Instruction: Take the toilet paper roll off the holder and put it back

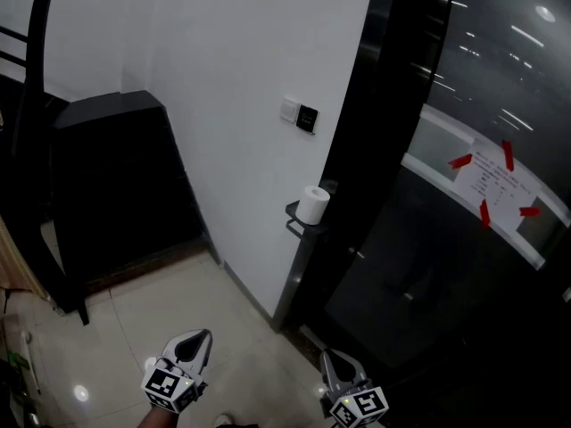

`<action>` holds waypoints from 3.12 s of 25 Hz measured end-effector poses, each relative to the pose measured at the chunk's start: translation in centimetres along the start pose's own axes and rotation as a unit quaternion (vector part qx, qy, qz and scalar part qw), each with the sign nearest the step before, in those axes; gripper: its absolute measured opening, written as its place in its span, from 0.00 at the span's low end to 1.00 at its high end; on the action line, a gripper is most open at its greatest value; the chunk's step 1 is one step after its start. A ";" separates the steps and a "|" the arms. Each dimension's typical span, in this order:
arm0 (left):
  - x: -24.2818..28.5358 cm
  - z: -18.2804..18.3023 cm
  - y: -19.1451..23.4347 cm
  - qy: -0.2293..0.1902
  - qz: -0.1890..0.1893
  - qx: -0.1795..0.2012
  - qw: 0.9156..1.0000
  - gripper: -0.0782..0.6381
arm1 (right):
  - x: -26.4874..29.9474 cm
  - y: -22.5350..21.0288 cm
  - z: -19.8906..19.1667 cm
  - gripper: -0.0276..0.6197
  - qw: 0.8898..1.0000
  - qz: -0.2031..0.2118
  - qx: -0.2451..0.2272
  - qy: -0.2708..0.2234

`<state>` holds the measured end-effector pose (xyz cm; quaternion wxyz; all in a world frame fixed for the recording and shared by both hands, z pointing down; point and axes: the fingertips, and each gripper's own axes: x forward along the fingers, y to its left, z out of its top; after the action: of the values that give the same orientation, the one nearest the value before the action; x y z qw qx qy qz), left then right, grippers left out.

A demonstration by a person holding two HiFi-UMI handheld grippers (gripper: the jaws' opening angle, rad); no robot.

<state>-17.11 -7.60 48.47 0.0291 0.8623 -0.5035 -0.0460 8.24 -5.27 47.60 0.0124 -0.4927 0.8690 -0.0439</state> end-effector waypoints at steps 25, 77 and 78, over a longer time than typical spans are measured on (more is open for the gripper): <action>13.9 -0.9 5.8 0.013 -0.008 -0.013 1.000 0.11 | 11.8 -8.9 -1.6 0.06 0.999 -0.029 0.025 0.017; 39.1 0.3 5.6 0.011 -0.138 -0.006 0.990 0.11 | 19.5 -25.3 1.6 0.06 0.989 -0.144 0.035 -0.027; 39.3 0.3 5.7 0.011 -0.140 -0.006 0.990 0.11 | 19.5 -25.3 1.5 0.06 0.989 -0.144 0.033 -0.023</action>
<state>-2.84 -44.59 46.80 0.0336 0.9245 -0.3773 -0.0429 19.97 -35.03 48.72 0.0425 -0.6128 0.7866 -0.0623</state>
